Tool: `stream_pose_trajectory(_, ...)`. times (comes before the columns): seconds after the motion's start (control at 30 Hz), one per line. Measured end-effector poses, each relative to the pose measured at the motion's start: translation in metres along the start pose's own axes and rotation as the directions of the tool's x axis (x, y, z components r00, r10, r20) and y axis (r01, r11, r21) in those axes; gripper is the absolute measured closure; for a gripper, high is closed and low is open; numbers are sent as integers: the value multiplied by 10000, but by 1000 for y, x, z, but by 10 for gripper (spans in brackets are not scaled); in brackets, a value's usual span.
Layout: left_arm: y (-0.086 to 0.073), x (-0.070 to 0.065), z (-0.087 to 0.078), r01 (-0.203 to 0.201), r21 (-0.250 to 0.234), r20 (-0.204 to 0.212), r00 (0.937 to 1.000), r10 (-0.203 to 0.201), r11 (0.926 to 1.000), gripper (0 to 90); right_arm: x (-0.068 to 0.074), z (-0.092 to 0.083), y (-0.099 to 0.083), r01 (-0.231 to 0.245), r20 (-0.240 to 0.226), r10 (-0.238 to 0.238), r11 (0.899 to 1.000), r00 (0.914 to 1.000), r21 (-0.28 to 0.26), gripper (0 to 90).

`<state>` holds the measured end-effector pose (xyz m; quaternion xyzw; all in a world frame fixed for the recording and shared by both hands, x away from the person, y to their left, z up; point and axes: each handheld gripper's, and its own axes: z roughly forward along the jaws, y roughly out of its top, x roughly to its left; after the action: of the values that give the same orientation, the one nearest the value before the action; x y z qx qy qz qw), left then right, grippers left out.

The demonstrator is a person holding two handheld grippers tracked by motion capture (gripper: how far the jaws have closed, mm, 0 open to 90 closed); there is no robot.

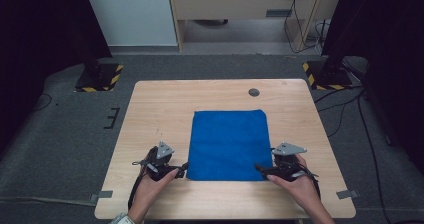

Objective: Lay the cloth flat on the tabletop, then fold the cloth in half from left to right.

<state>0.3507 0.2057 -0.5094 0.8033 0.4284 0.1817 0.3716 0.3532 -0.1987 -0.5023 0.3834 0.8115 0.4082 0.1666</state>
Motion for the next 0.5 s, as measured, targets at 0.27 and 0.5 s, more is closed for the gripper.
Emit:
stream_pose_trajectory(0.27, -1, 8, -3, 52, -163, -211, 9998, -56, 9999, 110, 18, 12, 6, 577, -448, -556, 9971, 9974, 490, 89)
stream_pose_trajectory(0.5, 1, 21, -2, -212, -344, -525, 9984, 194, 9992, 96, 48, 30, 26, 1021, -1099, -995, 9946, 9890, 188, 144)
